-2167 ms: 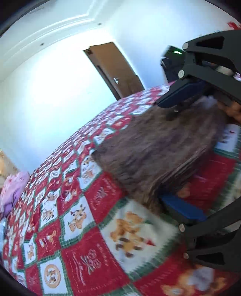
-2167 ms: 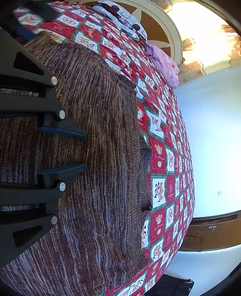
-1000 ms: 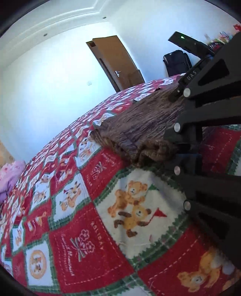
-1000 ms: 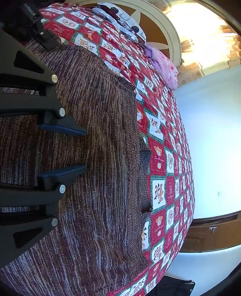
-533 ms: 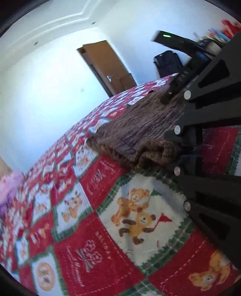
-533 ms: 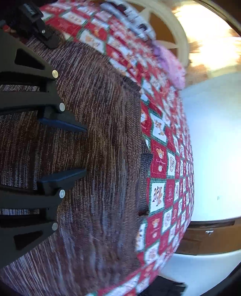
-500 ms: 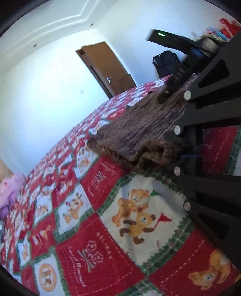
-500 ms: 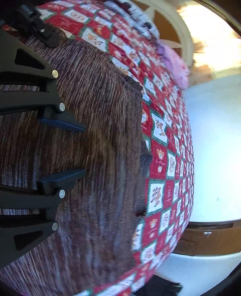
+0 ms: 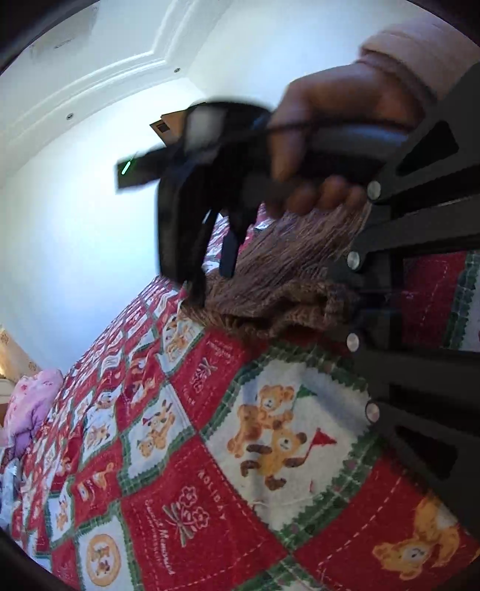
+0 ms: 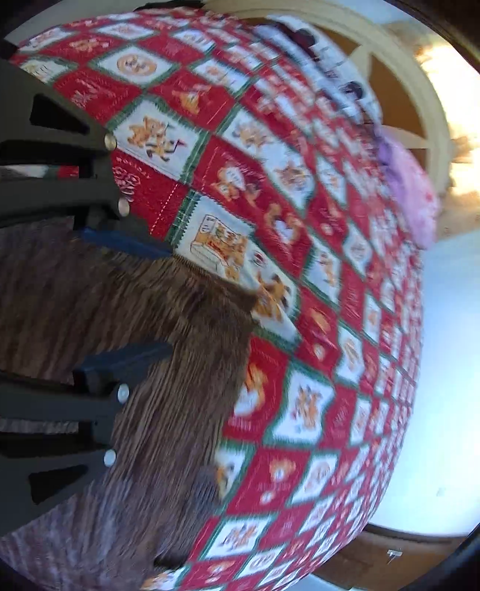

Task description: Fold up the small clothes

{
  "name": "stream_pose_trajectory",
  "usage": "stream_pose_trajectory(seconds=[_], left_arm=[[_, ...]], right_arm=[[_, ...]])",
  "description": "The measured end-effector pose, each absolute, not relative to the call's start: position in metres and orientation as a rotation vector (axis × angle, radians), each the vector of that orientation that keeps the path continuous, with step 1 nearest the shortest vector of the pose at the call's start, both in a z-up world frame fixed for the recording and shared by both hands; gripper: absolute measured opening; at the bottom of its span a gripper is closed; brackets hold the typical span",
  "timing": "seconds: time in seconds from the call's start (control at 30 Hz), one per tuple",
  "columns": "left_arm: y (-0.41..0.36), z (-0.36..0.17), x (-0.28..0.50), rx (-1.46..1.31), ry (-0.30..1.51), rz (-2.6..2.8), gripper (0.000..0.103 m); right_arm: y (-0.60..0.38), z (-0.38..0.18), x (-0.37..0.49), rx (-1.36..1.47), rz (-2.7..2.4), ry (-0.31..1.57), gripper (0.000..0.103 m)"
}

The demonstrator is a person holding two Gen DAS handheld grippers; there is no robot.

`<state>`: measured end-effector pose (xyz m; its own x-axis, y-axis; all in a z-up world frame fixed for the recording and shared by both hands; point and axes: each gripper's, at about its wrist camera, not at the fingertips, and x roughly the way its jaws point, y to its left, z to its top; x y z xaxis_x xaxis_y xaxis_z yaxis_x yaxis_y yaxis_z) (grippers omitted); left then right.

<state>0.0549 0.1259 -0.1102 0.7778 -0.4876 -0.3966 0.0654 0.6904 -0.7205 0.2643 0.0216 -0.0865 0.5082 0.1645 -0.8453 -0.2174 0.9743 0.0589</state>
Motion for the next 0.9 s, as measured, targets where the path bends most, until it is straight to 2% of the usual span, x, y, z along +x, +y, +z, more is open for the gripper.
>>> stream_pose_trajectory(seconds=[0.03, 0.1, 0.33, 0.37, 0.43, 0.53, 0.7, 0.9], left_arm=[[0.125, -0.111, 0.054, -0.748, 0.613, -0.329, 0.006], [0.125, -0.111, 0.055, -0.753, 0.613, -0.331, 0.006], [0.123, -0.112, 0.054, -0.746, 0.614, -0.32, 0.007], [0.123, -0.112, 0.054, -0.746, 0.615, -0.32, 0.007], [0.124, -0.113, 0.054, -0.749, 0.613, -0.324, 0.007], [0.124, -0.113, 0.061, -0.753, 0.612, -0.346, 0.007], [0.122, -0.103, 0.063, -0.732, 0.602, -0.396, 0.006], [0.09, -0.055, 0.058, -0.489, 0.569, -0.415, 0.006]], right_arm=[[0.027, -0.091, 0.266, -0.069, 0.231, 1.015, 0.062], [0.035, -0.098, 0.271, -0.094, 0.225, 1.016, 0.064], [0.064, -0.113, 0.267, -0.35, 0.189, 0.955, 0.061], [0.061, -0.113, 0.268, -0.322, 0.192, 0.956, 0.059], [0.052, -0.11, 0.268, -0.288, 0.186, 0.946, 0.039], [0.036, -0.106, 0.27, -0.217, 0.191, 0.946, 0.019], [-0.001, -0.091, 0.271, 0.039, 0.276, 0.97, 0.015], [-0.045, -0.05, 0.252, 0.171, 0.303, 0.898, 0.014]])
